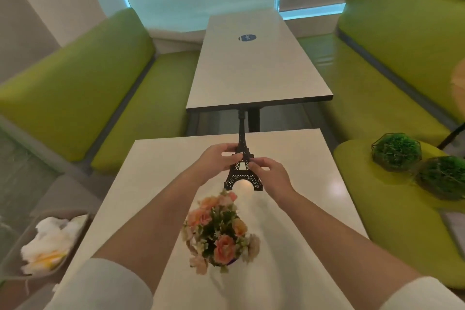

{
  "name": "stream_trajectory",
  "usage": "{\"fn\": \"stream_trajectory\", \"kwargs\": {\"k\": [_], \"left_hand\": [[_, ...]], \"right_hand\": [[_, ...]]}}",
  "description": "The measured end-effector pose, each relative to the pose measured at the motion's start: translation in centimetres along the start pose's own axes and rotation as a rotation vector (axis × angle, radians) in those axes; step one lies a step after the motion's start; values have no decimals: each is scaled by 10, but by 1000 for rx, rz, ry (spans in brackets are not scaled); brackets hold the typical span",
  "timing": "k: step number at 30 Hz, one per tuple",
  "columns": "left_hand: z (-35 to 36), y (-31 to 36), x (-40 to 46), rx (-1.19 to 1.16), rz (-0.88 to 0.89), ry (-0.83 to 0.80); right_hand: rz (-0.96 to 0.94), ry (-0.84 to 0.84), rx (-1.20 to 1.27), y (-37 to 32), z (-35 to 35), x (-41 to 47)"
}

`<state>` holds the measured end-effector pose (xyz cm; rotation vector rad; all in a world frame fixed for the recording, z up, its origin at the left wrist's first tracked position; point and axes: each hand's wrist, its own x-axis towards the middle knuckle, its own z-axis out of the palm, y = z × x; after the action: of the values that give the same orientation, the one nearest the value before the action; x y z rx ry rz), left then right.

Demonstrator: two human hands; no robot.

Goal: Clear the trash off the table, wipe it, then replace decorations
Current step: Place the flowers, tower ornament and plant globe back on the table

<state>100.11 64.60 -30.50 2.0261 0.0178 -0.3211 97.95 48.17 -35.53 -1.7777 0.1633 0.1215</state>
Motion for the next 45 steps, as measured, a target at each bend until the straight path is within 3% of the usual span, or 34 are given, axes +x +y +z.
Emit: {"fn": "stream_trajectory", "kwargs": {"k": [8, 18, 26, 45], "left_hand": [[-49, -57, 1, -96, -116, -89], [-46, -116, -1, -248, -168, -201], [-37, -125, -4, -286, -204, -199], [-29, -123, -14, -222, -211, -182]], "right_hand": [[93, -151, -5, 16, 56, 10], [336, -261, 128, 53, 71, 13], [355, -198, 119, 56, 73, 10], [342, -252, 66, 54, 68, 2]]}}
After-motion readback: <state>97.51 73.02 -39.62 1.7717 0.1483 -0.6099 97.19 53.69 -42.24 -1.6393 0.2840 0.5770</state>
